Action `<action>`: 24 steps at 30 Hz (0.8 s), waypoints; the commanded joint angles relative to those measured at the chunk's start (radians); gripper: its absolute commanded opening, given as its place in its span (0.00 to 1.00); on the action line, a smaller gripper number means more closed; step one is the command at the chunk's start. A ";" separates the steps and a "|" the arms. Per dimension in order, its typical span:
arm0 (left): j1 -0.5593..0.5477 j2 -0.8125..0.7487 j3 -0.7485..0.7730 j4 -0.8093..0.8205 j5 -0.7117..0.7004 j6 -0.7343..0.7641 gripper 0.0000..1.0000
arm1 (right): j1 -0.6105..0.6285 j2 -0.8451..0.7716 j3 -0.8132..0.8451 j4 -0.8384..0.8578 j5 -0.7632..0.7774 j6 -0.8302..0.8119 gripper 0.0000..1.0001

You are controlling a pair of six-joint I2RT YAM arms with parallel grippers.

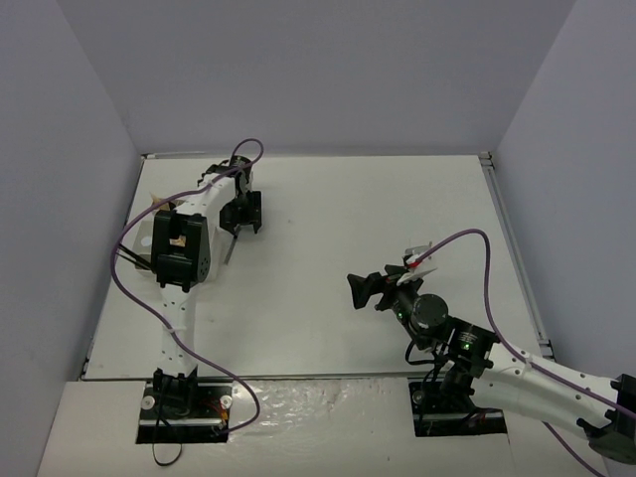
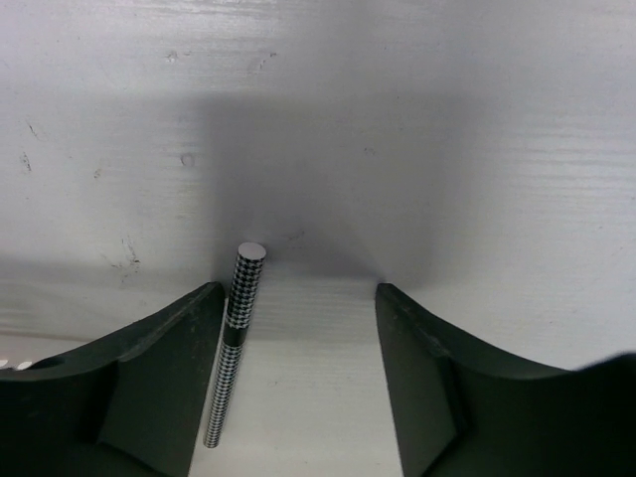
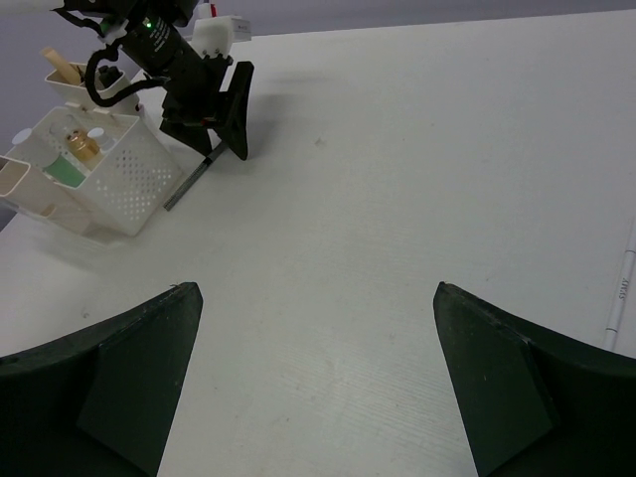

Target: Organize the makeup

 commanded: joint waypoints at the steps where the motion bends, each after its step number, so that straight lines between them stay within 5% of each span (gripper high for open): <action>1: -0.009 -0.056 -0.054 -0.019 0.002 0.010 0.51 | -0.005 -0.013 0.004 0.054 0.024 0.015 1.00; 13: -0.026 -0.090 -0.105 0.010 0.049 0.022 0.01 | -0.005 -0.016 0.010 0.057 0.015 0.019 1.00; 19: -0.051 -0.216 -0.146 0.055 0.087 0.030 0.00 | -0.005 -0.019 0.017 0.056 0.006 0.022 1.00; 24: -0.055 -0.472 -0.289 0.188 0.041 0.062 0.00 | -0.005 -0.047 0.016 0.041 0.002 0.022 1.00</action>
